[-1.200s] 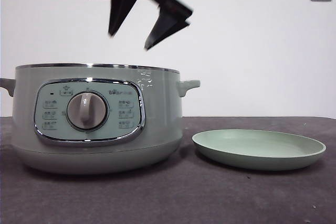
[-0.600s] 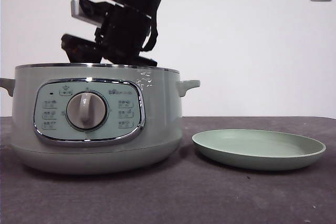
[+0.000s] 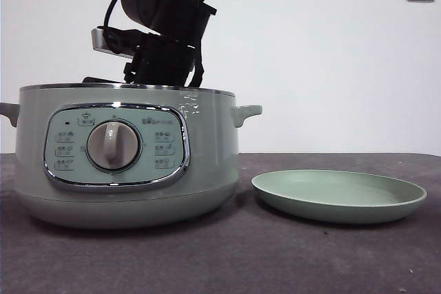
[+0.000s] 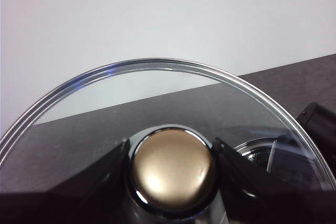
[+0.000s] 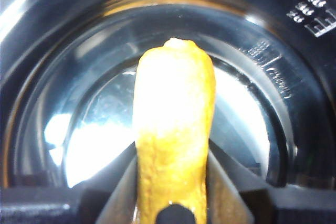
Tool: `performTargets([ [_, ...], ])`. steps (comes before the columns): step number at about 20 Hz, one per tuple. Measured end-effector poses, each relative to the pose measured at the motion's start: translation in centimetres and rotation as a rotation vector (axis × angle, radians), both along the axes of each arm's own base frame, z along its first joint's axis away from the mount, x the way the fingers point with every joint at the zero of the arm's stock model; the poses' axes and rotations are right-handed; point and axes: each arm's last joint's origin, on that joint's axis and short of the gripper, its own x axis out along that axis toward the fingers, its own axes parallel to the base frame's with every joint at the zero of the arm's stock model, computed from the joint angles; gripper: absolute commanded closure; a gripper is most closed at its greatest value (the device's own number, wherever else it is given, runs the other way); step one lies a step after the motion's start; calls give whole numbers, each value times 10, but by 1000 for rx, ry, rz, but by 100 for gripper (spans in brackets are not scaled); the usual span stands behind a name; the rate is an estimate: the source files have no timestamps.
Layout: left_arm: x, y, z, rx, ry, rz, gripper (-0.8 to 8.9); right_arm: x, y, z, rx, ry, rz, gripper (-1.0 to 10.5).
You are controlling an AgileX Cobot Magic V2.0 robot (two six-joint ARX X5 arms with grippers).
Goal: Take the corn out from the steamer,put the corn on the plate,close the lid
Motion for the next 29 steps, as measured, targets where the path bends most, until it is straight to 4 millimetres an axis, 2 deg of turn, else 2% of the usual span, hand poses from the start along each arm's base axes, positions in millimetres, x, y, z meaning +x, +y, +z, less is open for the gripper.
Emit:
performTargets([
  [2,0,0,0,0,0,0,823,-1,-2,5,-36,-30,-22,959],
  [3,0,0,0,0,0,0,823,-5,-7,19,-45,-51,-34,959],
  [4,0,0,0,0,0,0,823,-9,-17,43,-25,-73,-44,959],
  [6,4,-2,0,0,-1,0,823,-21,-48,103,39,-130,-75,959],
  [8,13,-6,1,-4,-3,-12,823,-33,-87,147,59,-154,-123,959],
  [11,34,-18,-6,2,68,-115,823,-50,-147,187,48,-133,-239,959],
  [13,49,-27,-12,6,125,-175,823,-59,-182,201,36,-97,-342,959],
  [16,65,-36,-17,-7,154,-257,823,-53,-209,193,-25,-3,-466,959],
  [18,70,-40,-18,-24,162,-297,823,-45,-216,175,-63,46,-513,959],
  [21,74,-43,-21,-30,181,-320,823,-33,-213,132,-82,76,-532,959],
  [24,76,-43,-21,-32,185,-319,823,-23,-209,78,-53,64,-552,959],
  [27,76,-43,-21,-35,186,-318,823,-20,-207,34,-5,23,-567,959],
  [29,76,-43,-21,-35,185,-318,823,-22,-208,11,23,-2,-573,959],
])
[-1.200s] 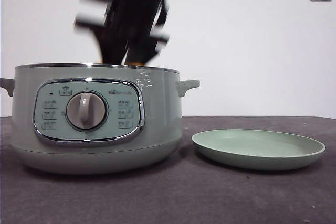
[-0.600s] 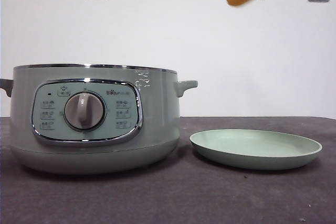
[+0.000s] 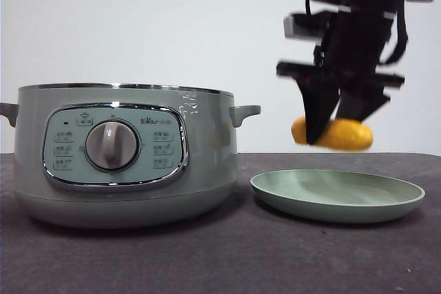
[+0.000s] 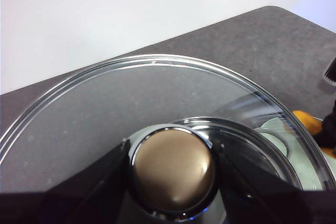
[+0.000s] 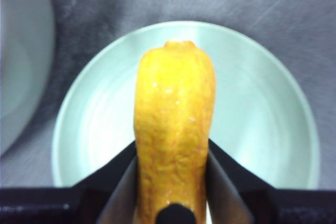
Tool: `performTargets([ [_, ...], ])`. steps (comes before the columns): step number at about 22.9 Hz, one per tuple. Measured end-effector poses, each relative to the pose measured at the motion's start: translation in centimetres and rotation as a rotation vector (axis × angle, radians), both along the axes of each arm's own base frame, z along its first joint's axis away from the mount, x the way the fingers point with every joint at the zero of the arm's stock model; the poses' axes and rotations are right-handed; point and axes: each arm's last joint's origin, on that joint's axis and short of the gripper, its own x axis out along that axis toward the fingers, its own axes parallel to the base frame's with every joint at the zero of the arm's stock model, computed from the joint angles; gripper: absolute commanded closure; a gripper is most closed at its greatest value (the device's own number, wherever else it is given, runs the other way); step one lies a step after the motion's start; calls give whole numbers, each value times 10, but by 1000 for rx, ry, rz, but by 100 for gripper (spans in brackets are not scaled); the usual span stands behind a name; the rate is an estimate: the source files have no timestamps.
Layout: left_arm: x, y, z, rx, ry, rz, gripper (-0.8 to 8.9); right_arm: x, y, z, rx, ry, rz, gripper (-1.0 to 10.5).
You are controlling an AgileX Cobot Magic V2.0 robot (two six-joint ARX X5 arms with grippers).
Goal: Take the corn out from the steamer,put the corn on the plate,close the lid
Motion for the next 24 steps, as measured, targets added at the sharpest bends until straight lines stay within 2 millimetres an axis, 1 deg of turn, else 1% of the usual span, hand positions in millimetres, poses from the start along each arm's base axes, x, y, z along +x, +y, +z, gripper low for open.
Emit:
performTargets([
  [1,0,0,0,0,0,0,822,-1,-1,-10,7,-13,-1,959],
  [4,0,0,0,0,0,0,823,-2,-3,-27,4,-7,-7,959],
  [8,0,0,0,0,0,0,823,6,-4,-40,-3,7,-18,958],
  [11,0,0,0,0,0,0,823,9,-6,-48,-12,32,-30,935],
  [12,0,0,0,0,0,0,823,9,-6,-48,-13,33,-30,912],
  [14,0,0,0,0,0,0,823,9,-6,-48,-11,34,-30,770],
  [16,0,0,0,0,0,0,823,9,-6,-48,-11,35,-30,656],
  [18,0,0,0,0,0,0,823,9,-6,-48,-12,38,-31,619],
  [20,0,0,0,0,0,0,823,9,-7,-48,-13,38,-32,611],
  [23,0,0,0,0,0,0,823,9,-8,-48,-13,38,-38,495],
  [24,0,0,0,0,0,0,823,9,-8,-48,-13,38,-40,475],
])
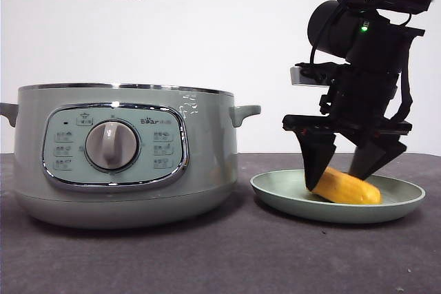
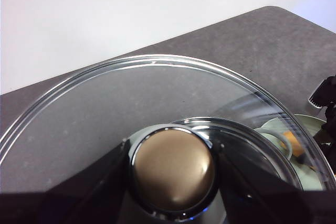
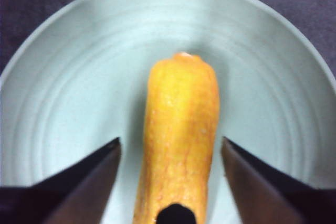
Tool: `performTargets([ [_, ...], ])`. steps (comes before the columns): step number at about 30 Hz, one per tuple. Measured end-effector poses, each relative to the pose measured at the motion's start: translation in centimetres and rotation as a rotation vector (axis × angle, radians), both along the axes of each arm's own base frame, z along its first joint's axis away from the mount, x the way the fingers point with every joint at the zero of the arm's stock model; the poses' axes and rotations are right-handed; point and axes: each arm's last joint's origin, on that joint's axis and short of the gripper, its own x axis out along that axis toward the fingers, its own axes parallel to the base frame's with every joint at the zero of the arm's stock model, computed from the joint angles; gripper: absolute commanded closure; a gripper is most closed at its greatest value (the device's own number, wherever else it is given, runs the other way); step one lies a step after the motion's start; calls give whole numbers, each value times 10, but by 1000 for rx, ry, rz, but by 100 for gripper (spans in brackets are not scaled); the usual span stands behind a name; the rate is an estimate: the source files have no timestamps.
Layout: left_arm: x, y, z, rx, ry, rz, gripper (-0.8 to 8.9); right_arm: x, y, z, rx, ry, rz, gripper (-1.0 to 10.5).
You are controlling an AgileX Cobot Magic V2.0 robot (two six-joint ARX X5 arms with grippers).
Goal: Take the corn out from the steamer,put the corn on the plate,close the lid
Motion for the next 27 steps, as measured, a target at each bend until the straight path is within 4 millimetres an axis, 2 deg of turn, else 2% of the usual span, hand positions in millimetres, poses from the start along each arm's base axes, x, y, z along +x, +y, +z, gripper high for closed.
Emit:
performTargets([
  [7,1,0,0,-4,4,-2,823,0,-2,0,-6,12,-6,473],
  [10,5,-3,-3,-11,26,-18,823,-3,-4,8,0,-1,-6,473],
  [17,35,-17,-20,3,108,-47,823,-25,-13,64,63,-142,-6,474],
  [27,73,-41,-46,8,174,-74,823,-61,-31,122,144,-315,-20,474],
])
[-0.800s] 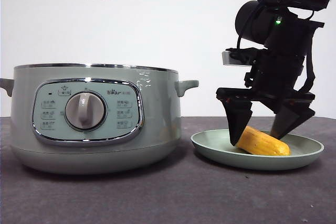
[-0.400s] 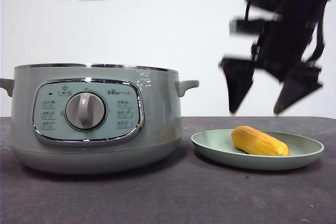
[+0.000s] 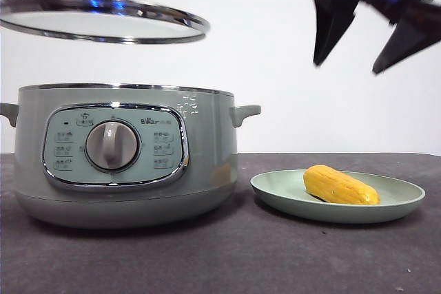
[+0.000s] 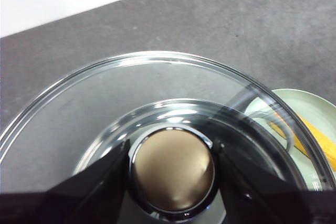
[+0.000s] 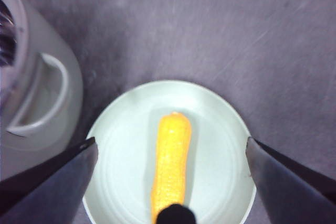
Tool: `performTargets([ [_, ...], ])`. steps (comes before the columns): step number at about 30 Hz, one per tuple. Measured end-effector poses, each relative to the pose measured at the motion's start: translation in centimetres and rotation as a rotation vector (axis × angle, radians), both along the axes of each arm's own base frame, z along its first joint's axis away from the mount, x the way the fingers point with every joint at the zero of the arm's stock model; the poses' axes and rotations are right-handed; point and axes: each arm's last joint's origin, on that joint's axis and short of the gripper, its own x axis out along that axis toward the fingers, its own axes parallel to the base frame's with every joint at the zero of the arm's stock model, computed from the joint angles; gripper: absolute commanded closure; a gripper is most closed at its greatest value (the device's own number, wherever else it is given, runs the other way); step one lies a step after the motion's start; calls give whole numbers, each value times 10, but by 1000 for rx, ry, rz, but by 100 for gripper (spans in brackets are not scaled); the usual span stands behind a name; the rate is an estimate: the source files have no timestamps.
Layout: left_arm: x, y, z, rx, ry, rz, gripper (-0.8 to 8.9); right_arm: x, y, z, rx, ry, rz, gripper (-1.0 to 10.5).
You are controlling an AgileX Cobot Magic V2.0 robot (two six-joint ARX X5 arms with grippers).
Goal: Take the corn out from the steamer,put the corn on the plate,close the lid
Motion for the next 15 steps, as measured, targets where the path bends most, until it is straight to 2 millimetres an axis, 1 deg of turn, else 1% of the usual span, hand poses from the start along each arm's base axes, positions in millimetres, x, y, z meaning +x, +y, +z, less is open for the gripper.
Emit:
performTargets([
  [3,7,-9,-6,-3,9,-22,823,-9,-4,11,17,-33,-2,474],
  [8,16,-23,-19,8,45,-48,823,-22,-10,21,26,-53,-3,474],
  [12,22,-28,-28,21,76,-49,823,-28,-12,25,27,-54,-3,474],
  [15,22,-28,-29,25,76,-37,823,-32,-16,28,30,-62,-10,474],
])
